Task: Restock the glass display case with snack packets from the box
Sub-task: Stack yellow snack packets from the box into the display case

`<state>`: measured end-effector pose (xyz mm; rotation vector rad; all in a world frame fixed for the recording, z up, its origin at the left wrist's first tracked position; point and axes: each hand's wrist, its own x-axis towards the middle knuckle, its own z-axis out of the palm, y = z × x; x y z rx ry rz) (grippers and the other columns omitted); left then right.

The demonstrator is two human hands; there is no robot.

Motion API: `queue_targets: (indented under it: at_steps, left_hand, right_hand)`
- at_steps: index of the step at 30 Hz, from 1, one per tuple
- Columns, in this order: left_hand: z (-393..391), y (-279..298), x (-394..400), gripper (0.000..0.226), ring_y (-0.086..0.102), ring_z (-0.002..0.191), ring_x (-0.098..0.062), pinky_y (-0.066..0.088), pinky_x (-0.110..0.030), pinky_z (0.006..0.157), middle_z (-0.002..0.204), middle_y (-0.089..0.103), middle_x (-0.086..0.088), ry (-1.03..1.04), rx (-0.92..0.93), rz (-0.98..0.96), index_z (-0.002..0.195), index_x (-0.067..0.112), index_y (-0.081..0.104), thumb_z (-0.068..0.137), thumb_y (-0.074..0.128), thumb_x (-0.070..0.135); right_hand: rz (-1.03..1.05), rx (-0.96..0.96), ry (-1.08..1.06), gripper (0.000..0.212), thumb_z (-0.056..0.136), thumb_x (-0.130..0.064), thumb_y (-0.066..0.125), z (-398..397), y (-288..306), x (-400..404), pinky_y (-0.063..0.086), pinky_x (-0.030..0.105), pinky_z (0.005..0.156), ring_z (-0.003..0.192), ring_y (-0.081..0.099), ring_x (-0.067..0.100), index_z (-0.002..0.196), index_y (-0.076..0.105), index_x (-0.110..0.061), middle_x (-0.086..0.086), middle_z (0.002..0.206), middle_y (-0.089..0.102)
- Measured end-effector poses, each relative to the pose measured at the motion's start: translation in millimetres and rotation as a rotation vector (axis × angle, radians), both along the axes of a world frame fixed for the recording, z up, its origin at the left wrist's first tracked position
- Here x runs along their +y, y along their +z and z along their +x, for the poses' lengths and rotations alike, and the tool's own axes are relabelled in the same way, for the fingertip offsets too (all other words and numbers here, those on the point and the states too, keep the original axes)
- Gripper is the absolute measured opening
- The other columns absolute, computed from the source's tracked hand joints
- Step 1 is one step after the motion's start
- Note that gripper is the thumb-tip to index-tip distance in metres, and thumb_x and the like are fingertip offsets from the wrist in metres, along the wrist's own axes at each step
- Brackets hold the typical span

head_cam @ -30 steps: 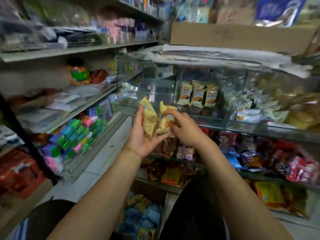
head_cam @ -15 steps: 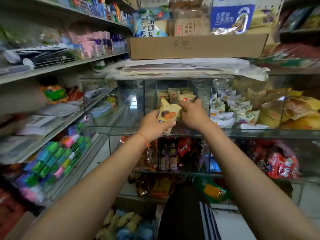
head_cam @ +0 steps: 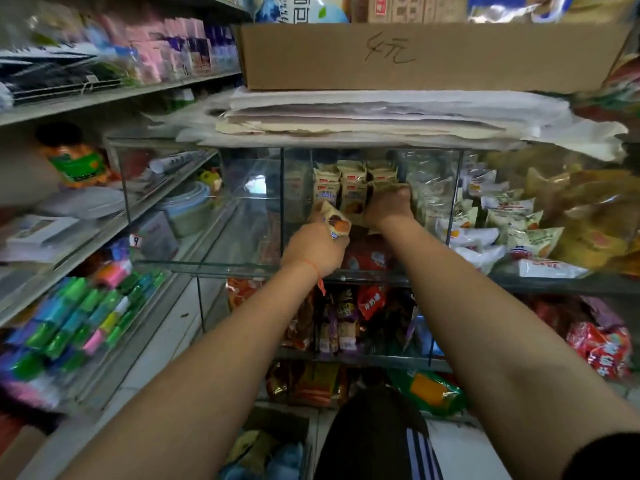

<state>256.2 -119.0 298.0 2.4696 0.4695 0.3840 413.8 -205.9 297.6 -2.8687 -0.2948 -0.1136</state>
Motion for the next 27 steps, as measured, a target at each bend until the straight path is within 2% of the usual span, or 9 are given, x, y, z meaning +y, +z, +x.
queue_targets:
  at_steps: [3, 6, 8, 13, 16, 19, 23, 27]
  left_hand:
    - [1.9, -5.4, 0.7, 0.053, 0.06, 0.106, -0.031, 0.047, -0.033, 0.08, 0.119, 0.062, -0.012, 0.013, -0.018, 0.003, 0.131, 0.011, 0.041, 0.091, 0.055, 0.043]
    - [4.4, -9.4, 1.8, 0.053, 0.061, 0.105, -0.032, 0.051, -0.037, 0.084, 0.118, 0.062, -0.012, 0.019, -0.029, 0.027, 0.13, 0.012, 0.041, 0.091, 0.054, 0.045]
    - [6.6, -9.6, 3.2, 0.054, 0.061, 0.105, -0.032, 0.049, -0.035, 0.082, 0.118, 0.063, -0.011, 0.033, -0.036, 0.042, 0.131, 0.012, 0.041, 0.09, 0.055, 0.045]
    - [5.8, -11.9, 1.8, 0.057, 0.059, 0.107, -0.031, 0.045, -0.033, 0.081, 0.12, 0.061, -0.01, 0.047, -0.042, 0.034, 0.133, 0.012, 0.04, 0.09, 0.058, 0.044]
    - [5.1, -13.3, 1.2, 0.054, 0.06, 0.105, -0.03, 0.046, -0.033, 0.079, 0.117, 0.062, -0.009, 0.034, -0.049, 0.017, 0.13, 0.011, 0.041, 0.09, 0.057, 0.044]
    - [4.0, -13.7, 0.9, 0.055, 0.061, 0.105, -0.031, 0.048, -0.035, 0.08, 0.118, 0.062, -0.01, 0.042, -0.046, 0.02, 0.13, 0.011, 0.041, 0.09, 0.057, 0.046]
    - [2.3, -11.2, -1.2, 0.055, 0.061, 0.102, -0.031, 0.049, -0.036, 0.08, 0.116, 0.062, -0.01, 0.038, -0.035, 0.027, 0.132, 0.011, 0.039, 0.091, 0.055, 0.045]
    - [1.5, -9.6, -1.9, 0.054, 0.06, 0.104, -0.031, 0.051, -0.038, 0.083, 0.117, 0.061, -0.011, 0.043, -0.04, 0.016, 0.132, 0.01, 0.037, 0.093, 0.053, 0.044]
  right_hand:
    - [-0.078, 0.035, 0.019, 0.059, 0.089, -0.049, 0.04, 19.3, -13.1, 4.4, 0.033, 0.037, 0.083, 0.123, 0.046, 0.033, 0.132, 0.052, -0.01, 0.019, 0.132, 0.053]
    - [-0.118, 0.073, 0.023, 0.056, 0.088, -0.043, 0.041, 30.1, -31.1, 8.4, 0.039, 0.039, 0.091, 0.118, 0.052, 0.032, 0.131, 0.051, -0.009, 0.026, 0.135, 0.045]
    - [-0.113, 0.071, 0.025, 0.048, 0.089, -0.034, 0.042, 38.3, -35.1, 11.1, 0.038, 0.038, 0.088, 0.114, 0.054, 0.031, 0.127, 0.055, -0.009, 0.027, 0.134, 0.045]
    - [-0.156, 0.056, 0.025, 0.04, 0.088, -0.028, 0.041, 47.7, -42.5, 9.6, 0.037, 0.043, 0.093, 0.121, 0.044, 0.036, 0.123, 0.059, -0.015, 0.021, 0.127, 0.054]
    - [-0.124, 0.069, 0.007, 0.04, 0.086, -0.025, 0.044, 43.7, -44.4, 7.6, 0.038, 0.042, 0.095, 0.117, 0.045, 0.036, 0.122, 0.059, -0.017, 0.022, 0.132, 0.047]
    - [-0.12, 0.06, 0.001, 0.039, 0.09, -0.023, 0.045, 35.4, -39.3, 2.9, 0.043, 0.042, 0.095, 0.122, 0.037, 0.039, 0.127, 0.055, -0.015, 0.025, 0.137, 0.04]
    - [-0.169, 0.025, -0.018, 0.042, 0.091, -0.023, 0.043, 31.9, -34.9, 0.9, 0.041, 0.041, 0.097, 0.125, 0.032, 0.041, 0.132, 0.053, -0.015, 0.027, 0.14, 0.037]
    - [-0.205, -0.002, -0.007, 0.049, 0.093, -0.02, 0.044, 9.5, -14.3, 3.9, 0.044, 0.041, 0.097, 0.134, 0.025, 0.045, 0.141, 0.038, -0.013, 0.029, 0.144, 0.033]
